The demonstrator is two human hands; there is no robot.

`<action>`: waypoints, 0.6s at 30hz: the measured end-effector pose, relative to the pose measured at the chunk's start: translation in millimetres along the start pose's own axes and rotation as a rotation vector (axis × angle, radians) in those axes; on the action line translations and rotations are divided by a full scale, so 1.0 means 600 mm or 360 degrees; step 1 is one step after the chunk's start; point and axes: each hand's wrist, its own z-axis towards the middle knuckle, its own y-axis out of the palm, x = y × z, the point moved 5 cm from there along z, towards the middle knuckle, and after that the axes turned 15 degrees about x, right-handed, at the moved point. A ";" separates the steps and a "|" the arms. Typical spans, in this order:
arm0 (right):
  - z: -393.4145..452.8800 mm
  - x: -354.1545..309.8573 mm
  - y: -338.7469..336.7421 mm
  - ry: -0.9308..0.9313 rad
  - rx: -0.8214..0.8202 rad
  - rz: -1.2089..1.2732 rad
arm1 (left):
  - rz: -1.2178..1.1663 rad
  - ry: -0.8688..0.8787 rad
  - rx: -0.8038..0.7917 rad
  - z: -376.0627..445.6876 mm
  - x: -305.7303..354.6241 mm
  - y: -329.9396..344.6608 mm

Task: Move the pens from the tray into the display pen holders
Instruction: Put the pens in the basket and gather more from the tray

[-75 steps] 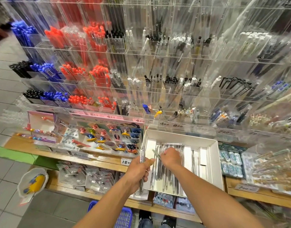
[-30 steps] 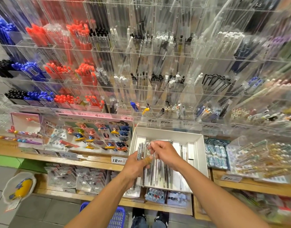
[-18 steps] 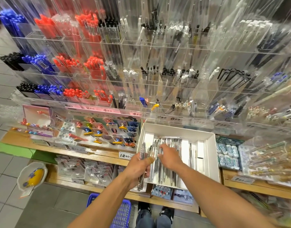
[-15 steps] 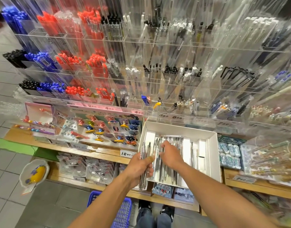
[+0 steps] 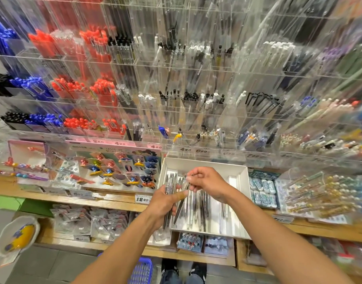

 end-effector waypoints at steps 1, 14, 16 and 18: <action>-0.004 -0.005 0.002 0.0005 -0.0035 0.0034 | 0.0040 -0.0010 -0.0049 0.000 0.001 0.004; -0.002 0.180 -0.042 0.0252 0.0408 -0.1394 | -0.0190 -0.0316 -0.0292 0.006 -0.022 0.006; -0.006 0.191 -0.032 0.0216 0.0423 -0.1421 | -0.0268 -0.0347 -0.0307 0.010 -0.025 0.002; -0.003 0.190 -0.026 0.0199 0.0437 -0.1439 | -0.0290 -0.0364 -0.0315 0.011 -0.029 -0.002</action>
